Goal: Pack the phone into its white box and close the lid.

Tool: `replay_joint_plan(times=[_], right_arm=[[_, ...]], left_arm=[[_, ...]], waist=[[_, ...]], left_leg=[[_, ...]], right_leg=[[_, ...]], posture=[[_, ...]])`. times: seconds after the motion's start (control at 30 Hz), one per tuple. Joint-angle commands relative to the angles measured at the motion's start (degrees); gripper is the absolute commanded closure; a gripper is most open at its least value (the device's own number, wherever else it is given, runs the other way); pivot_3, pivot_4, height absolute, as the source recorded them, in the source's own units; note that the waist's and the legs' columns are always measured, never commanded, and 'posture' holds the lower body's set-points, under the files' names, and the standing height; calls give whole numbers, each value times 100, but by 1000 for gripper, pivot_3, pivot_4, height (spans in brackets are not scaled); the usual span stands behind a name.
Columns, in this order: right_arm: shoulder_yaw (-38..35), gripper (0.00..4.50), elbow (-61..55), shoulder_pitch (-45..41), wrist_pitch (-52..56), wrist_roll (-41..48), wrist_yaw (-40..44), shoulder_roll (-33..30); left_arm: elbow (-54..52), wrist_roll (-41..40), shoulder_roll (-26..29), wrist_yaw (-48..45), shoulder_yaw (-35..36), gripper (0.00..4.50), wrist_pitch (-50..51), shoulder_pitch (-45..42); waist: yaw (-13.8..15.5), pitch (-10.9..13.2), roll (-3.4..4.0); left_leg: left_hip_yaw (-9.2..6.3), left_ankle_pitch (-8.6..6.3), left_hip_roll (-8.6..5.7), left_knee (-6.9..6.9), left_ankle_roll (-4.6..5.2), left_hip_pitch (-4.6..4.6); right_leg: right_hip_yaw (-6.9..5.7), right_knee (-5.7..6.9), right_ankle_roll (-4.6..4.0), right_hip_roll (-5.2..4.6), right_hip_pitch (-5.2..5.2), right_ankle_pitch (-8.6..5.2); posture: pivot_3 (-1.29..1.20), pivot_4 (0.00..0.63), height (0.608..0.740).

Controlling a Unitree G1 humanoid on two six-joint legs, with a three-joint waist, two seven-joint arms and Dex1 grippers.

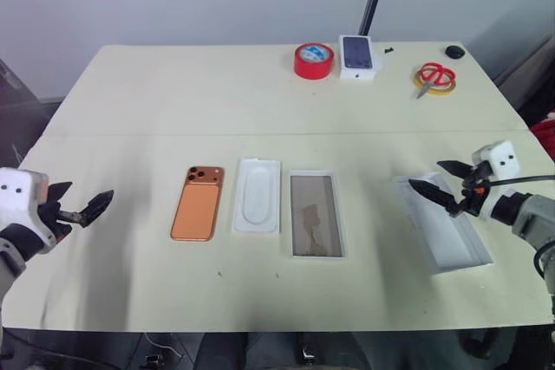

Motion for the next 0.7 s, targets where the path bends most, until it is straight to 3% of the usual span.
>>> replay_joint_plan(times=[0.03,0.5,0.7], right_arm=[[-39,48,-152,-138,-123,53,36,-37],[579,48,-472,-687,-187,-28,4,147],[1073,48,-923,-916,-152,-4,49,391]], left_arm=[[-174,-2,31,59,132,0,-85,-13],[-485,-85,-119,369,-480,0,124,-591],[-1269,-1080,-810,940,-1065,0,1135,-1487]], waist=[[1,0,0],[-6,0,0],[44,-1,-1]], left_leg=[[0,0,0,0,0,0],[0,0,0,1,0,0],[-4,0,0,8,-1,-7]], right_leg=[[0,0,0,0,0,0],[0,1,1,1,1,1],[-6,2,3,1,2,2]], posture=[[0,150,732],[0,150,732],[0,150,732]])
